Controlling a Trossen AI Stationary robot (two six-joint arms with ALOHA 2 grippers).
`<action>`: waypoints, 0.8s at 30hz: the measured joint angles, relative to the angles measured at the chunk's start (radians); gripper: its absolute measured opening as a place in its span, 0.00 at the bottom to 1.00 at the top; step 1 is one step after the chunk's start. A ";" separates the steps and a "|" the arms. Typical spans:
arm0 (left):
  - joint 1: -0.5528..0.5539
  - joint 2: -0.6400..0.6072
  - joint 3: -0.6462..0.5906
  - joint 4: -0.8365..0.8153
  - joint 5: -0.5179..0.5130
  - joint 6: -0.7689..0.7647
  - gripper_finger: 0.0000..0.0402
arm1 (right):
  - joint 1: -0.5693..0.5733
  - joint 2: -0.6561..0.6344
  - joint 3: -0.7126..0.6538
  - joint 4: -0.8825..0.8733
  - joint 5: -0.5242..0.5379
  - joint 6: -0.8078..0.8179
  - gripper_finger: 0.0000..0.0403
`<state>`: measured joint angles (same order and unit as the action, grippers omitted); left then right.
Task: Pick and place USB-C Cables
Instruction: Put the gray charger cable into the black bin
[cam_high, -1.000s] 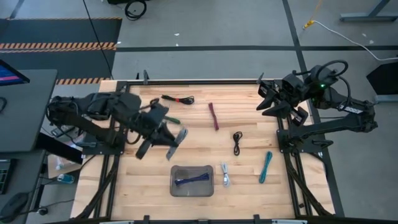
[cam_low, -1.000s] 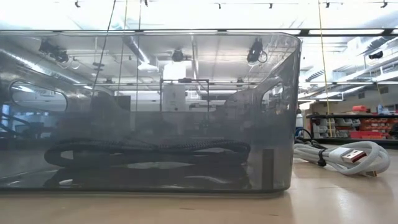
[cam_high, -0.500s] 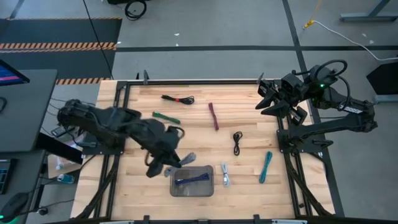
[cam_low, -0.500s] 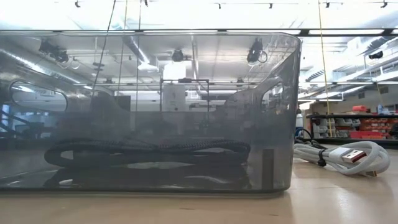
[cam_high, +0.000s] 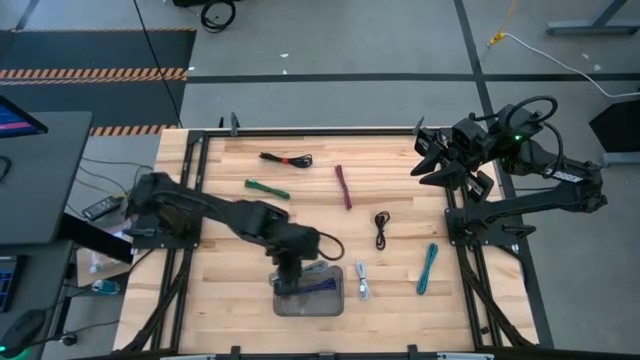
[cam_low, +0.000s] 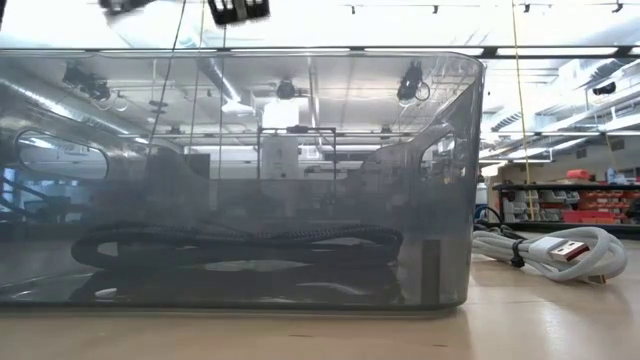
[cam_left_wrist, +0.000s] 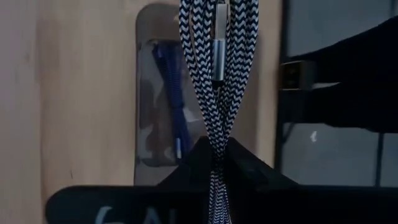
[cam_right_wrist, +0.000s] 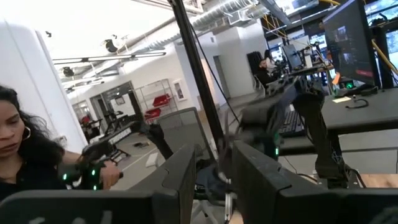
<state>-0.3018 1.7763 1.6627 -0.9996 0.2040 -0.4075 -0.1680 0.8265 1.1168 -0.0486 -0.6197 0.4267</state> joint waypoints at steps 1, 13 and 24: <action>0.002 0.023 0.000 0.002 0.001 0.000 0.06 | 0.000 0.000 0.000 0.000 0.000 0.000 0.28; -0.006 0.226 0.000 0.111 0.055 0.009 0.06 | 0.000 -0.001 0.000 -0.012 -0.002 0.000 0.28; -0.006 0.315 0.000 0.103 0.136 0.031 0.06 | 0.000 -0.003 0.000 -0.013 -0.010 0.000 0.28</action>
<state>-0.3080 2.0910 1.6623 -0.8968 0.3397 -0.3767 -0.1684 0.8235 1.1172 -0.0620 -0.6292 0.4268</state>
